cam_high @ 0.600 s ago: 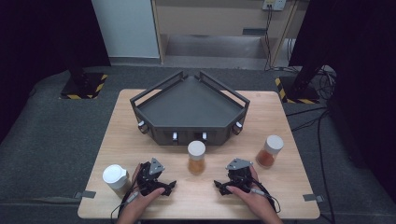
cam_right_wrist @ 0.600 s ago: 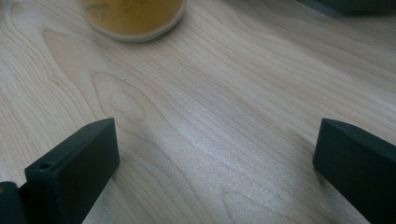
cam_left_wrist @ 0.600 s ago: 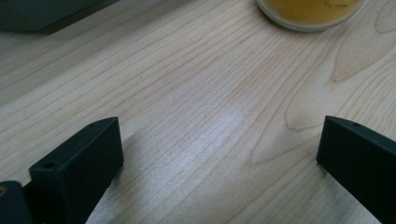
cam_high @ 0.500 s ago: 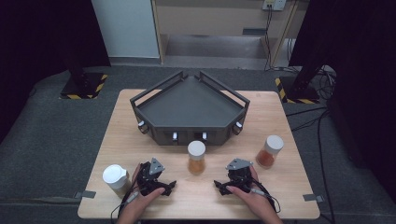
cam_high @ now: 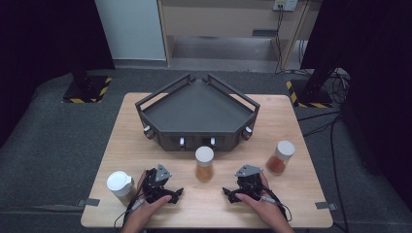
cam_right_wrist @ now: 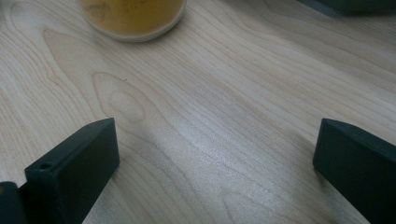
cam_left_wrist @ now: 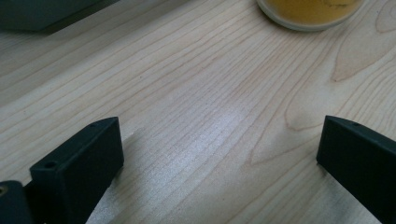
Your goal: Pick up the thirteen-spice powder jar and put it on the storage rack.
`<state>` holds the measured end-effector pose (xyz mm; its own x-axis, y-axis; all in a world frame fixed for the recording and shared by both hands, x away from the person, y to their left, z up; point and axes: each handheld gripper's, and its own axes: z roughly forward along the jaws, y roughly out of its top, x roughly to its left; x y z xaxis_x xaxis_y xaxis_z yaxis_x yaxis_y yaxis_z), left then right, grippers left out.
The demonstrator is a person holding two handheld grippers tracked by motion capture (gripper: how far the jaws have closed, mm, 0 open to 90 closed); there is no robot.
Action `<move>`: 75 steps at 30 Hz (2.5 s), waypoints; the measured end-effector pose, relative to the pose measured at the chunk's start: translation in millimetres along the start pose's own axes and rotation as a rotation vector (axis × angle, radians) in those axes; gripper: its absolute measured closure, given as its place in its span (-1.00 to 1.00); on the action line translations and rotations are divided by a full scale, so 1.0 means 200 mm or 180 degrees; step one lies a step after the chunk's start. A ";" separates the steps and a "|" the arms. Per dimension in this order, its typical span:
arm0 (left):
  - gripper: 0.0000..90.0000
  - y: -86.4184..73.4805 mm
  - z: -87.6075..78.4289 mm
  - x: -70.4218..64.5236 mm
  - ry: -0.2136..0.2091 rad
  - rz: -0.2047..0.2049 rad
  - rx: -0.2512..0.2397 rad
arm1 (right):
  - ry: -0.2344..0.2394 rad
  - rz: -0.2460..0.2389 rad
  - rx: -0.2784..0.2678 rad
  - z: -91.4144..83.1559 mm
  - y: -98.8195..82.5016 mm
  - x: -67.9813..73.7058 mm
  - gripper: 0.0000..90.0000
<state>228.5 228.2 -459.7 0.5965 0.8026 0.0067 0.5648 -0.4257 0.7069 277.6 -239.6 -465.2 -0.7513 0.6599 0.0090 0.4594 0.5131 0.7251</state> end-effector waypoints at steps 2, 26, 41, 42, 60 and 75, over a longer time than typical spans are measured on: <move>-0.99 0.00 0.00 0.00 -0.0021 0.0006 -0.0007 | 0.0000 0.0000 0.0000 0.00 0.00 0.00 -0.99; -0.96 0.03 -0.08 -0.08 -0.0033 0.0099 -0.0069 | 0.0001 0.0001 0.0001 0.00 0.00 0.00 -0.99; -0.95 0.09 -0.16 -0.10 -0.0024 0.0121 -0.0175 | 0.0001 0.0001 0.0001 0.00 0.00 0.00 -0.99; -0.95 0.09 -0.17 -0.10 -0.0025 0.0122 -0.0179 | 0.0002 0.0001 0.0000 0.00 0.00 0.00 -0.99; -0.94 0.12 -0.28 -0.10 0.0024 0.0109 -0.0275 | 0.0002 0.0001 0.0000 0.00 0.00 0.00 -0.99; -0.94 0.14 -0.37 -0.11 0.0053 0.0182 -0.0313 | 0.0001 0.0000 0.0000 0.00 0.00 0.00 -0.99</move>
<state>189.5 229.3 -388.1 0.6161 0.7854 0.0603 0.4709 -0.4286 0.7710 277.7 -239.7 -465.2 -0.7515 0.6597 0.0094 0.4594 0.5131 0.7250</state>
